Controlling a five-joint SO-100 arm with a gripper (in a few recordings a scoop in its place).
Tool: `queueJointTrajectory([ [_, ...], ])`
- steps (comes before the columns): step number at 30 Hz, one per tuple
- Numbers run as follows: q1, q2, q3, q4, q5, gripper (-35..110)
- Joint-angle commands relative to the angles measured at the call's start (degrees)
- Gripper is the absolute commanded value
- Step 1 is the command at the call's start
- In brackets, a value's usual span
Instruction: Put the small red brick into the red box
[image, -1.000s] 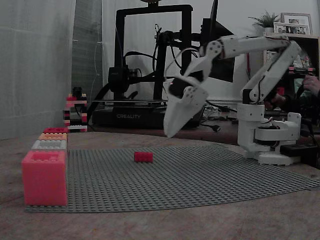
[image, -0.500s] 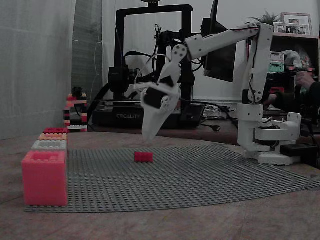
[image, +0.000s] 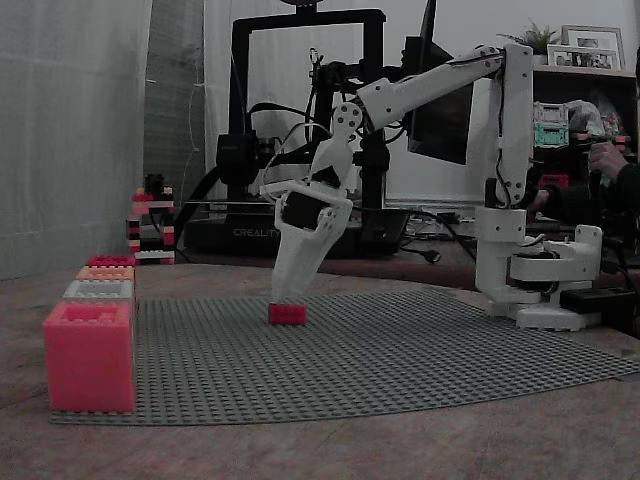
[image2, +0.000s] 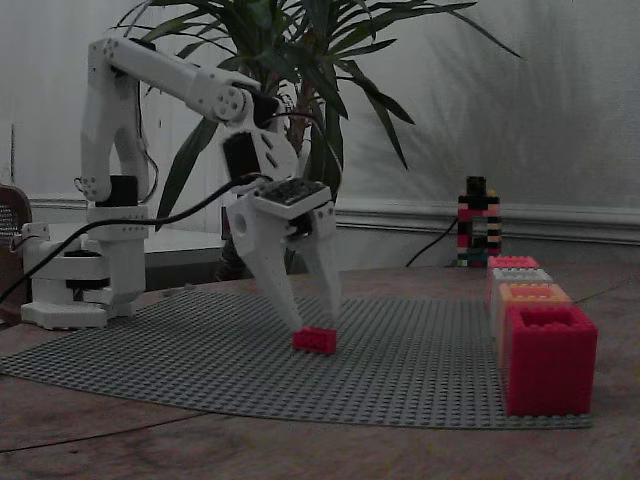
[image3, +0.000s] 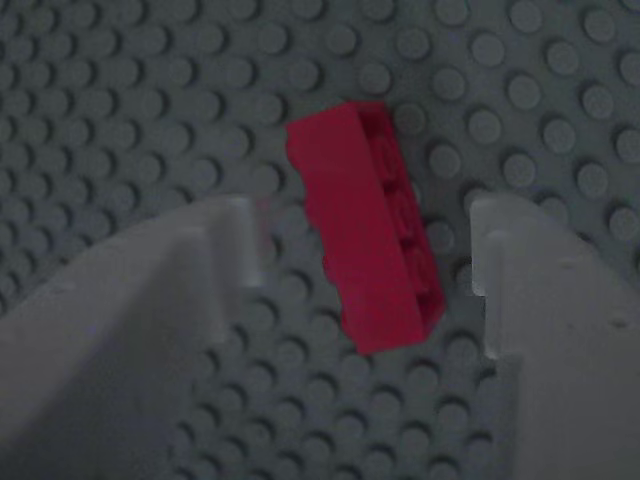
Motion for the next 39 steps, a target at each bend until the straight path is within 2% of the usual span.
queueJointTrajectory([
  [1, -0.1, 1.7, -2.8, -0.9, -0.3, 22],
  [19, -2.5, -2.5, -2.2, -2.6, 2.4, 19],
  [22, -2.8, -3.1, -2.1, -3.2, 2.9, 15],
  [26, -3.0, -3.9, -2.1, -5.0, 4.0, 1],
  [28, -3.0, -3.9, -2.2, -6.5, 5.8, 0],
  [31, -3.1, -3.7, -4.5, -9.1, 10.7, 0],
  [39, -0.8, -8.3, -23.8, -12.0, 35.9, 0],
])
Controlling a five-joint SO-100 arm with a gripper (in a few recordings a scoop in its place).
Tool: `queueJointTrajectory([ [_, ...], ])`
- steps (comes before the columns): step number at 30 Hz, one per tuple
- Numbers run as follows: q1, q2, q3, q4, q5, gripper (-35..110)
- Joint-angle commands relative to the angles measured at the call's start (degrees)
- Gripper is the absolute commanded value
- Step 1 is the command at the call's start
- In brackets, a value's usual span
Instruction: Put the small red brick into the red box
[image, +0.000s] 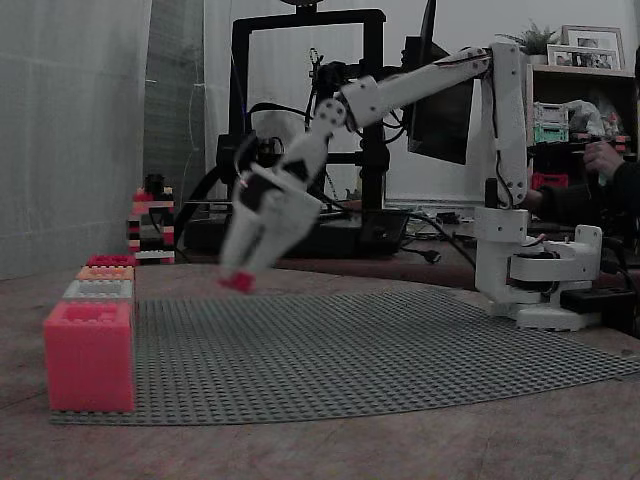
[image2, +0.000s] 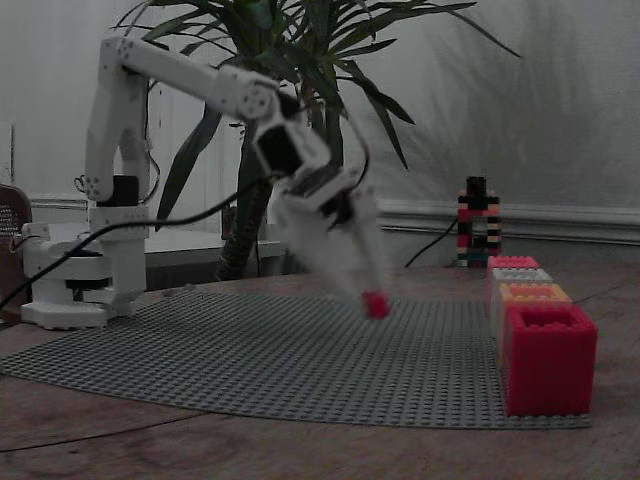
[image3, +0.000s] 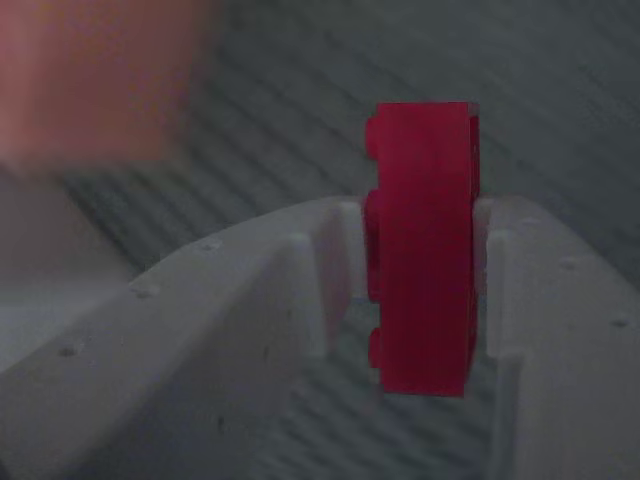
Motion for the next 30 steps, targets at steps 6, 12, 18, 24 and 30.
queueJointTrajectory([
  [6, 3.7, -8.4, -22.4, -5.5, 17.7, 0],
  [12, 6.8, -16.3, -34.1, -7.5, 25.1, 0],
  [18, 9.2, -22.1, -42.2, -7.8, 26.8, 0],
  [24, 10.5, -27.1, -47.1, -8.4, 26.5, 0],
  [30, 10.6, -29.8, -49.0, -10.1, 26.0, 0],
])
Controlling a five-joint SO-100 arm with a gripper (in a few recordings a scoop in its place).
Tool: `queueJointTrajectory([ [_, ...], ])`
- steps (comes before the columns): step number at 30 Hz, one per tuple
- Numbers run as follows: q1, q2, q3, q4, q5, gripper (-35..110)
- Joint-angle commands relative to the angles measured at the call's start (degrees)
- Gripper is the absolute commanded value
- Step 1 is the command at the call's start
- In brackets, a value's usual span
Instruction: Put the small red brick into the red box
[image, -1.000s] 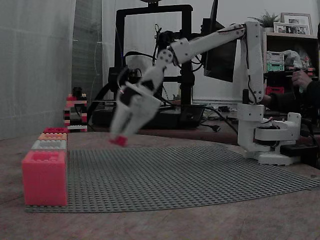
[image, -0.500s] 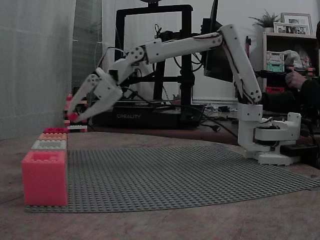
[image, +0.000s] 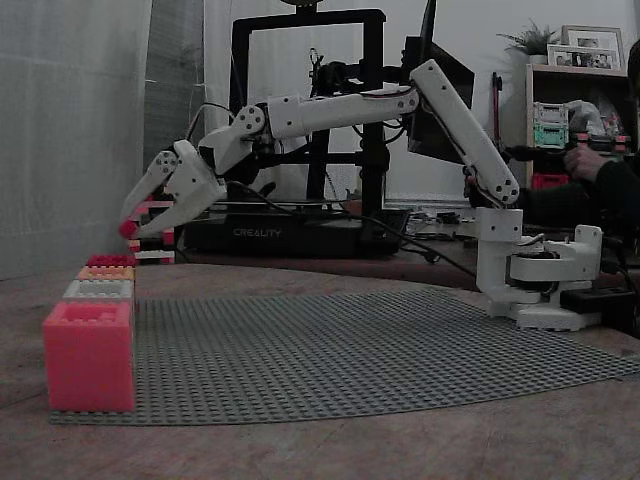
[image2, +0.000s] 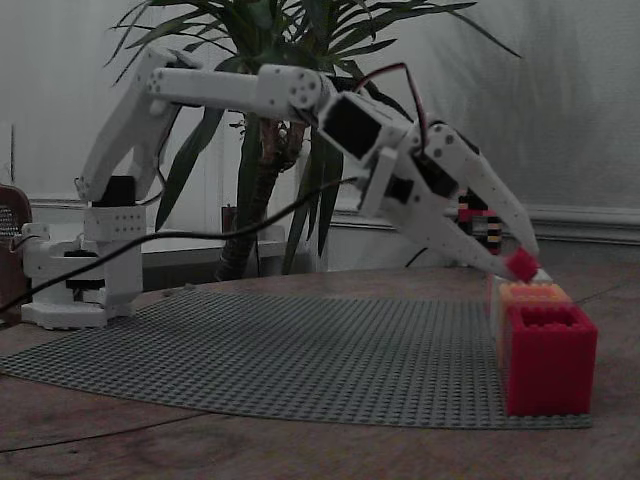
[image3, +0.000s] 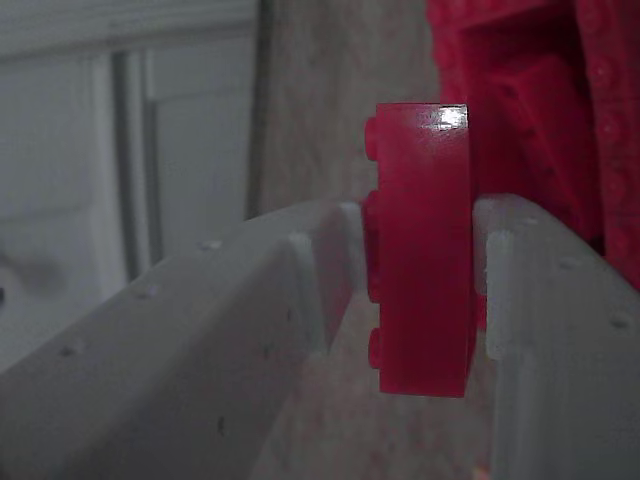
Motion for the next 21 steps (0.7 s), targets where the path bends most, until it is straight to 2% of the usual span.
queueJointTrajectory([
  [1, 0.9, 1.6, -5.6, -1.5, -1.3, 0],
  [13, 0.8, -2.5, -9.1, -1.8, -2.5, 14],
  [18, 0.7, -2.5, -9.8, -1.5, -2.5, 13],
  [21, 0.7, -0.7, -9.4, -0.3, -2.2, 3],
])
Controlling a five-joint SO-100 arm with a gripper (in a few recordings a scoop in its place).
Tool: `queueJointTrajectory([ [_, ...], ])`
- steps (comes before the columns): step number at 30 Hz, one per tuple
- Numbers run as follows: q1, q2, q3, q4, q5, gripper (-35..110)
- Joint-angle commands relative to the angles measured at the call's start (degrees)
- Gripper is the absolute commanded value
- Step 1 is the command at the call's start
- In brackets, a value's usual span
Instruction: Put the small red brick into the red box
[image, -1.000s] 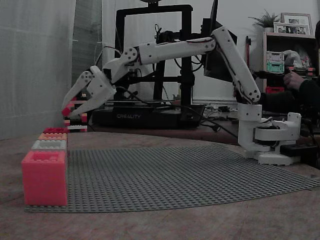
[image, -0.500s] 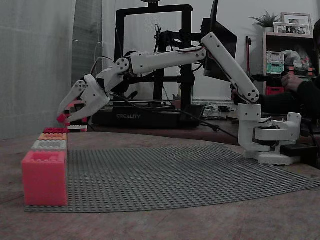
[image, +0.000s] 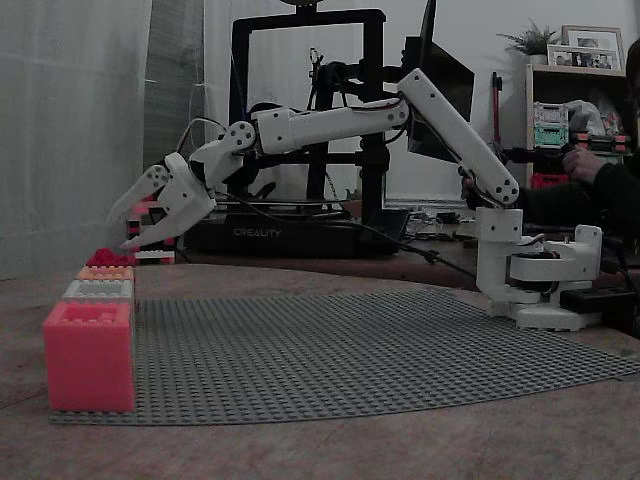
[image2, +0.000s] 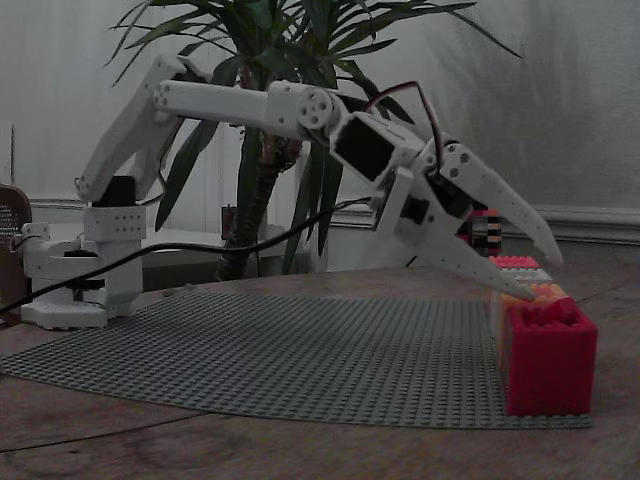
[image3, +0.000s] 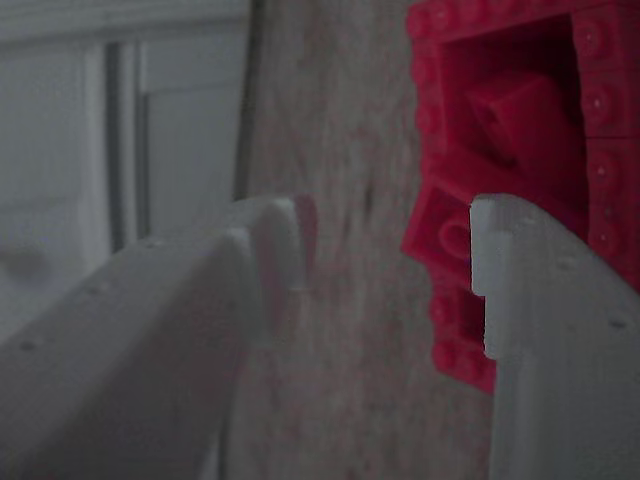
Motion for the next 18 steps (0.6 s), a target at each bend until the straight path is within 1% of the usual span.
queueJointTrajectory([
  [1, 0.6, 6.0, -4.0, 1.3, -0.2, 0],
  [7, 0.3, 22.9, 6.7, 6.0, 1.4, 0],
  [12, -1.5, 44.0, 28.9, 6.0, -0.4, 0],
  [18, -5.9, 70.1, 62.9, 6.6, -4.9, 0],
])
